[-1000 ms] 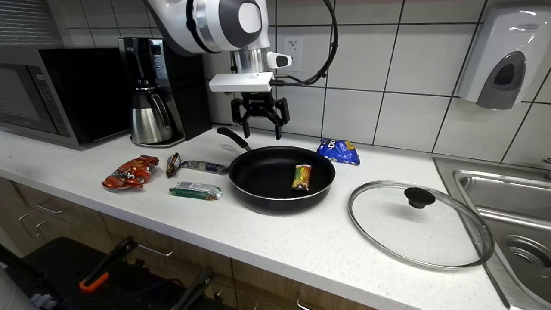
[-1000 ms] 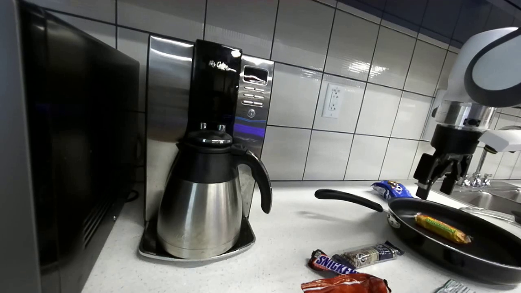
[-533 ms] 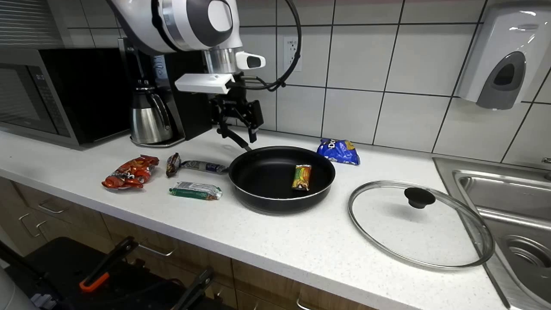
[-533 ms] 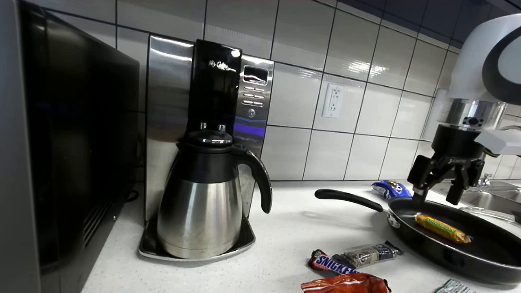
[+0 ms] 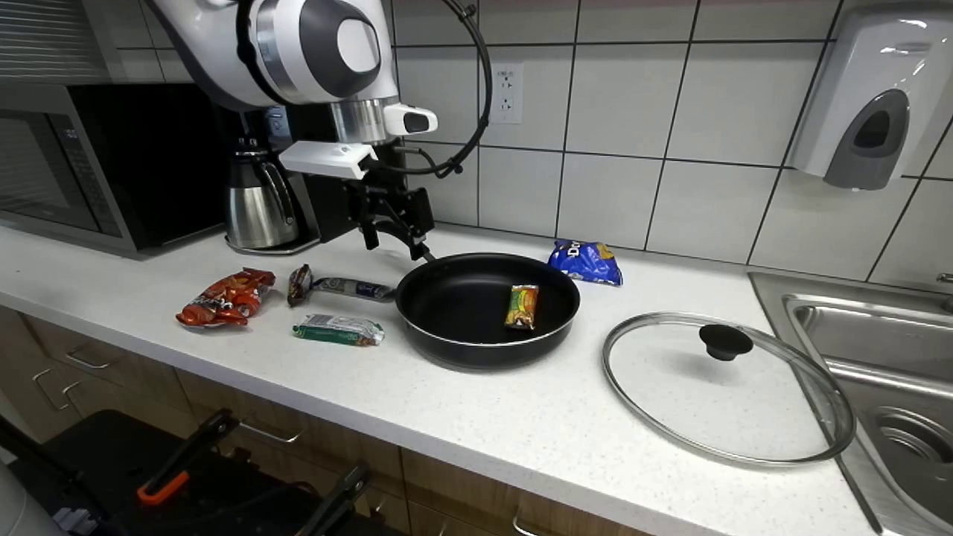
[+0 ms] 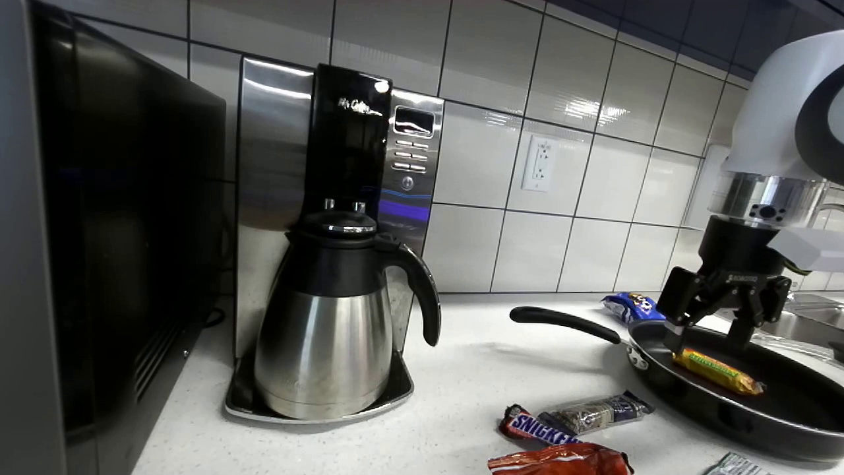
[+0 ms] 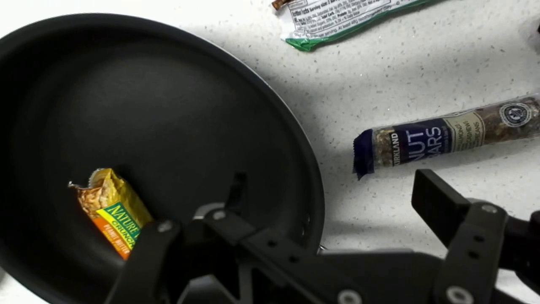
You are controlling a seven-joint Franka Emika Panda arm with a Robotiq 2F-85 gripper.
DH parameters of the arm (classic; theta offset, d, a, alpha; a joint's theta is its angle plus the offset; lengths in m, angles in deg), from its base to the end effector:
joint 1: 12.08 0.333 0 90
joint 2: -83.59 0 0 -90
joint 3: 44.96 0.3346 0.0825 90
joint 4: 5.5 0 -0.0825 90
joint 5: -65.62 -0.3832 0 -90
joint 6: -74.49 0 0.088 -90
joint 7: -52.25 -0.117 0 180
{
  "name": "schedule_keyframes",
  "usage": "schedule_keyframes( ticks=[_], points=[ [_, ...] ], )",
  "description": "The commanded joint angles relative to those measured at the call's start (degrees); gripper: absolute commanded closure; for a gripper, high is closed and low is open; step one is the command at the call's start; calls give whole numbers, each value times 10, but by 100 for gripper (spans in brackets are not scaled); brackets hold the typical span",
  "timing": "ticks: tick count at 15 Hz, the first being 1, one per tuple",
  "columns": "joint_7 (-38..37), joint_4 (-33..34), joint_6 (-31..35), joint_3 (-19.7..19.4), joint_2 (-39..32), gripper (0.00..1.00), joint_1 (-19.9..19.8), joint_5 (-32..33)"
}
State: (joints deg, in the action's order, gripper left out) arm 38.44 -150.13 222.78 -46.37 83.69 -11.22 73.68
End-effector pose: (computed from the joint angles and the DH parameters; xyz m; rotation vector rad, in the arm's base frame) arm 0.4668 -0.0026 0.2925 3.0630 -0.2045 0.1137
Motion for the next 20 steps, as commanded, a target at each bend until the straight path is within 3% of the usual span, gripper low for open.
schedule_keyframes(
  ticks=[1,18,20],
  points=[
    [1,0,-1,4,0,0,-4,0],
    [0,0,-1,4,0,0,-4,0],
    [-26,-12,-4,12,14,0,3,12]
  ],
)
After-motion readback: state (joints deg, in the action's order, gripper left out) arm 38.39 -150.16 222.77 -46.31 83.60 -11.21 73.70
